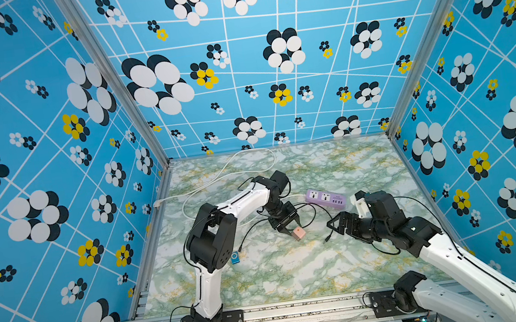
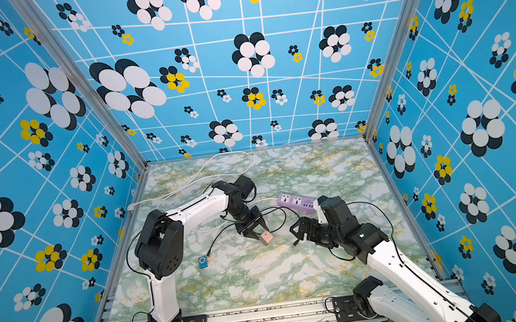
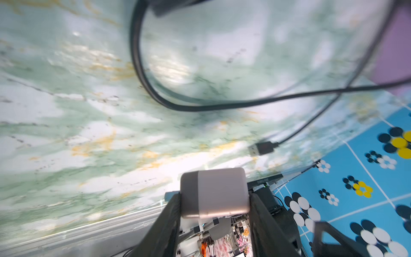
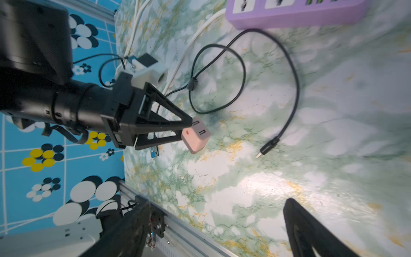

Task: Charge mp3
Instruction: Pick up the plug from the center of the board.

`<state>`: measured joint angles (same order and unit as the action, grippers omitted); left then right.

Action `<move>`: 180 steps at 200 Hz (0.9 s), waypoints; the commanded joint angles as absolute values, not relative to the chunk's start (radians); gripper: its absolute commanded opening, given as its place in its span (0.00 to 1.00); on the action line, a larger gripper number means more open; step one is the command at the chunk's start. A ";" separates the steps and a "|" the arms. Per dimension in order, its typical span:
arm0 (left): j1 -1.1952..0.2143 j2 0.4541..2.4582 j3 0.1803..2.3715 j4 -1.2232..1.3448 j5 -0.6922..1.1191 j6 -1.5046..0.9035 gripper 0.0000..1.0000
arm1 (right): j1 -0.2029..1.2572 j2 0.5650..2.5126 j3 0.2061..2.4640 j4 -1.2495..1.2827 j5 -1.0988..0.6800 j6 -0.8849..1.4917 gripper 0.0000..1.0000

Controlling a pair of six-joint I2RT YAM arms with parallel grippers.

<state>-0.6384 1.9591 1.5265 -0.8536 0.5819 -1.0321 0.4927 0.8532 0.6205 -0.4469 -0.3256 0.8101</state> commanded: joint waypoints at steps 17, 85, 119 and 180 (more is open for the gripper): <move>-0.655 1.751 1.530 -0.663 0.551 -1.064 0.38 | 0.556 0.822 0.609 -0.167 -0.375 0.746 0.95; -0.676 1.643 1.479 -0.594 0.590 -1.152 0.37 | 0.557 0.999 0.734 -0.069 -0.391 0.548 0.94; -0.683 1.628 1.451 -0.564 0.599 -1.172 0.36 | 0.556 1.052 0.747 -0.011 -0.390 0.557 0.87; -0.681 1.608 1.426 -0.525 0.623 -1.190 0.35 | 0.556 1.139 0.768 -0.003 -0.418 0.543 0.59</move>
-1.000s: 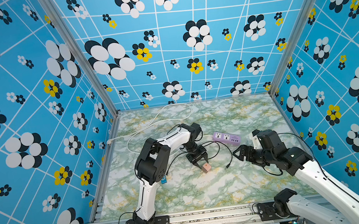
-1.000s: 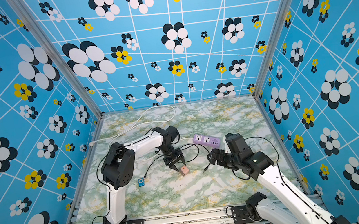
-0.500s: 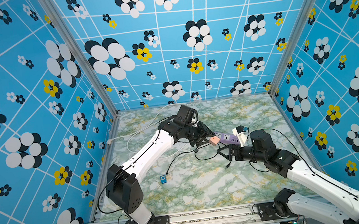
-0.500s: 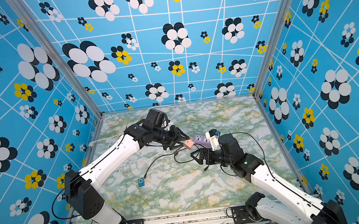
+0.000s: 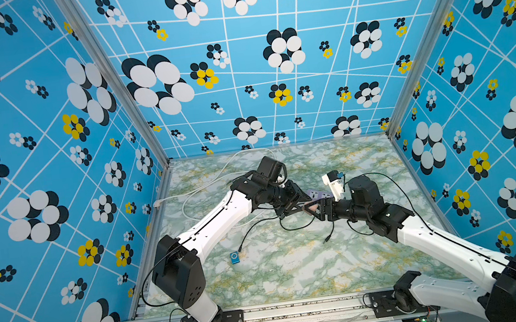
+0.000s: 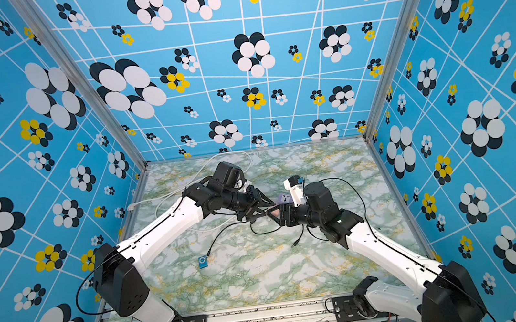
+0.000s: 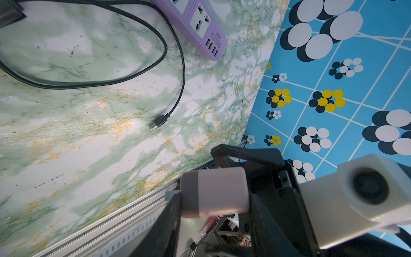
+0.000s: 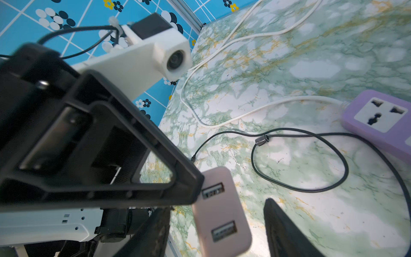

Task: Charge mp3
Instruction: Pick up the plug from the center of the board.

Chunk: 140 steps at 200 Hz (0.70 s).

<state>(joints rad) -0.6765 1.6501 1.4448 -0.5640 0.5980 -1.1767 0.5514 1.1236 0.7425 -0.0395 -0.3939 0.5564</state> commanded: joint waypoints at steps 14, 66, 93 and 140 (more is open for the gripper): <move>-0.681 1.608 1.423 -0.522 0.627 -1.189 0.35 | 0.556 1.137 0.771 0.000 -0.412 0.545 0.51; -0.680 1.582 1.369 -0.458 0.651 -1.237 0.52 | 0.557 1.135 0.802 -0.003 -0.436 0.516 0.00; -0.679 1.550 1.283 -0.336 0.675 -1.346 0.67 | 0.557 1.118 0.779 0.020 -0.445 0.511 0.00; -0.655 1.536 1.253 -0.292 0.693 -1.368 0.63 | 0.556 1.127 0.785 0.019 -0.479 0.500 0.00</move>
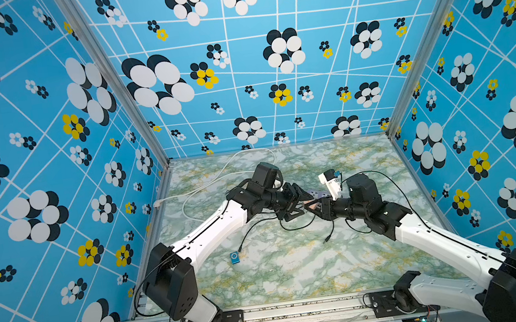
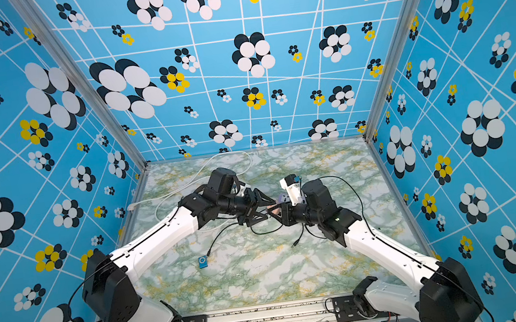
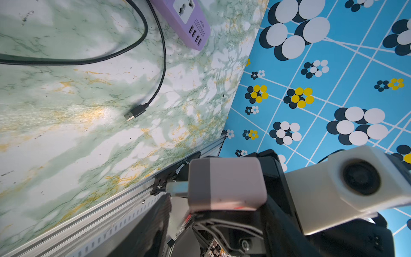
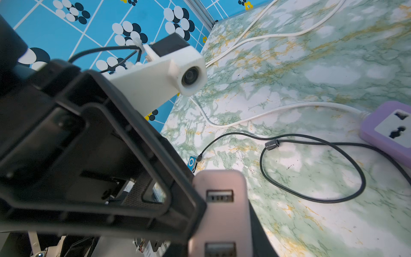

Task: Charge mp3
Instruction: Pick up the plug from the center of the board.

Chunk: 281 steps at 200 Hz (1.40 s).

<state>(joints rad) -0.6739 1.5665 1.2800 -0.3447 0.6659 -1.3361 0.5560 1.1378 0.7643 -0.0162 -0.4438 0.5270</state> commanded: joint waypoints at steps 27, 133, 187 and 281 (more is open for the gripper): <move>-0.624 1.528 1.278 -0.372 0.688 -1.298 0.58 | 0.556 1.124 0.782 0.012 -0.490 0.496 0.00; -0.629 1.554 1.301 -0.363 0.676 -1.280 0.58 | 0.558 1.135 0.802 -0.023 -0.509 0.488 0.00; -0.643 1.571 1.283 -0.275 0.700 -1.353 0.58 | 0.558 1.142 0.794 -0.023 -0.502 0.489 0.00; -0.650 1.587 1.270 -0.280 0.706 -1.379 0.45 | 0.561 1.173 0.808 -0.026 -0.499 0.479 0.00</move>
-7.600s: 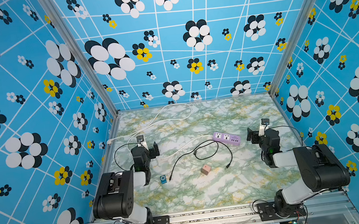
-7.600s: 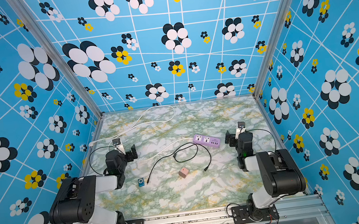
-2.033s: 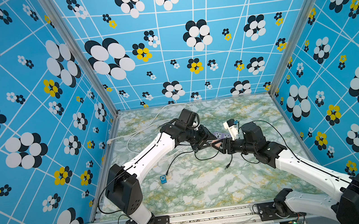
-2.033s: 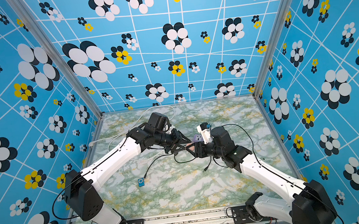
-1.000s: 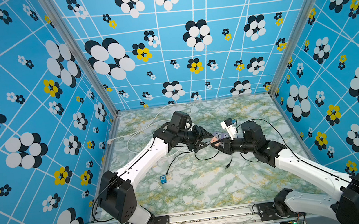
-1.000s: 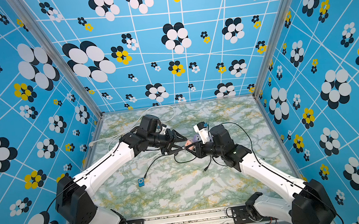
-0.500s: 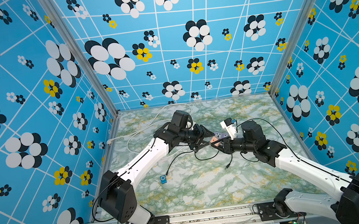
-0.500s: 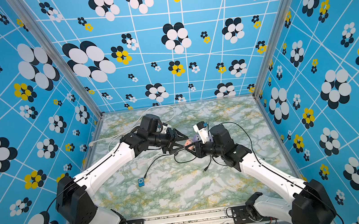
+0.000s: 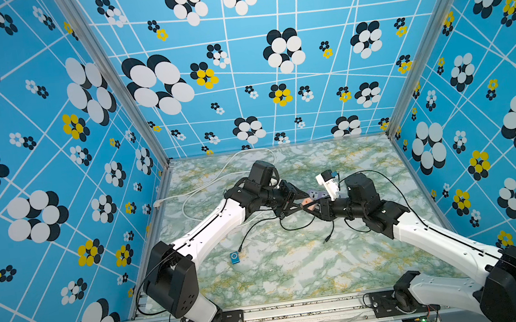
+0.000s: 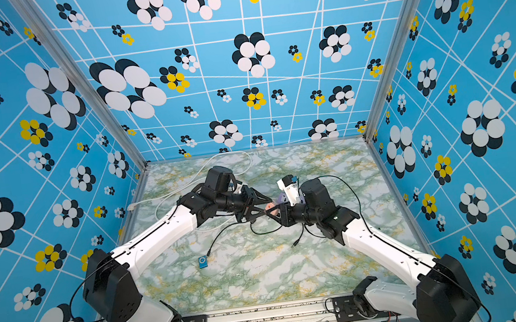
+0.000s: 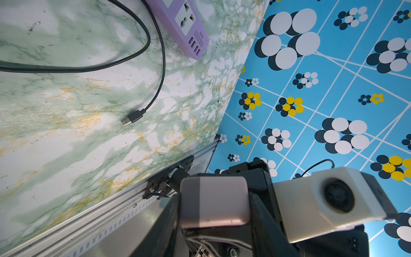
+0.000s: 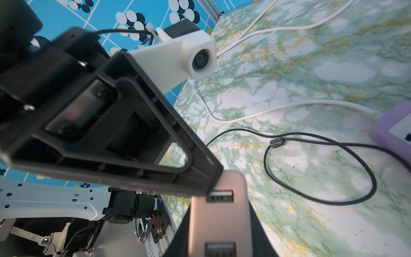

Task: Charge mp3
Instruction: Pick up the plug from the center of the board, then pick up the charging cable from the center of the board.

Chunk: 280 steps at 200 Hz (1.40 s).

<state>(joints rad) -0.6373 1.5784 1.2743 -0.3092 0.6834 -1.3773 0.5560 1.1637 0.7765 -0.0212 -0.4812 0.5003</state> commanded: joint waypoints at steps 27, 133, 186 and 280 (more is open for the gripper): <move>-0.652 1.595 1.272 -0.288 0.716 -1.379 0.46 | 0.566 1.177 0.815 -0.046 -0.494 0.460 0.00; -0.668 1.615 1.288 -0.304 0.704 -1.377 0.50 | 0.602 1.195 0.835 -0.061 -0.464 0.442 0.00; -0.669 1.608 1.281 -0.312 0.705 -1.366 0.23 | 0.606 1.191 0.846 -0.100 -0.430 0.455 0.13; -0.481 1.260 0.886 -0.214 0.557 -1.093 0.09 | 0.573 0.876 0.733 -0.800 -0.141 1.484 0.62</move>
<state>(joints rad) -0.4850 1.3190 0.9478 -0.2729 0.5919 -1.2213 0.5770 0.8577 0.9043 -0.7025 -0.0906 1.0866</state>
